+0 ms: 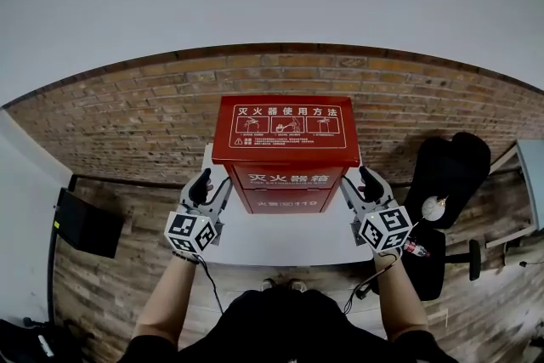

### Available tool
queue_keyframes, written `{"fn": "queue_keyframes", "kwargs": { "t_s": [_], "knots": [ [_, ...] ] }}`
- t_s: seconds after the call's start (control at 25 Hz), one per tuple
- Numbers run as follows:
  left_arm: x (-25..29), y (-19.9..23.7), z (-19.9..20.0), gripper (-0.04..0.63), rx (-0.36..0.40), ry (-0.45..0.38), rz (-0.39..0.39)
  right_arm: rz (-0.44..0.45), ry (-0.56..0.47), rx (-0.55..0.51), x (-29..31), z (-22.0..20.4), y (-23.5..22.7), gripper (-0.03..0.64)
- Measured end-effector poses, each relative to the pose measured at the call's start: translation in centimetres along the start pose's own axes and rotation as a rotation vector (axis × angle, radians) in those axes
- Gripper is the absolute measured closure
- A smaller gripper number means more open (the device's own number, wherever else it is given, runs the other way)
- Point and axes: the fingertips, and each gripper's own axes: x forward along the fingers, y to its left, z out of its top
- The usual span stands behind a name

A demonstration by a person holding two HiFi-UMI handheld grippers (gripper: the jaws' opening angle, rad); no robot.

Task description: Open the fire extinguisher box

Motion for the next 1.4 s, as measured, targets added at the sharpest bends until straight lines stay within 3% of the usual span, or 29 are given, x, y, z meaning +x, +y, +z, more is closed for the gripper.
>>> {"fn": "queue_keyframes", "kwargs": {
  "t_s": [0.28, 0.64, 1.0, 1.4],
  "knots": [
    [2.2, 1.1, 0.5, 0.281, 0.024, 0.01, -0.048, -0.019, 0.003, -0.033, 1.5, 0.8, -1.5, 0.373],
    [3.7, 1.1, 1.0, 0.276, 0.067, 0.0, -0.129, 0.046, -0.007, -0.067, 2.8, 1.2, -1.0, 0.373],
    [3.6, 0.6, 1.9, 0.278, 0.143, 0.002, -0.132, 0.042, 0.016, -0.083, 2.7, 1.6, -1.0, 0.373],
    [4.1, 0.2, 6.4, 0.273, 0.203, -0.022, -0.159, 0.091, -0.004, -0.132, 2.8, 6.6, -0.7, 0.373]
  ]
}}
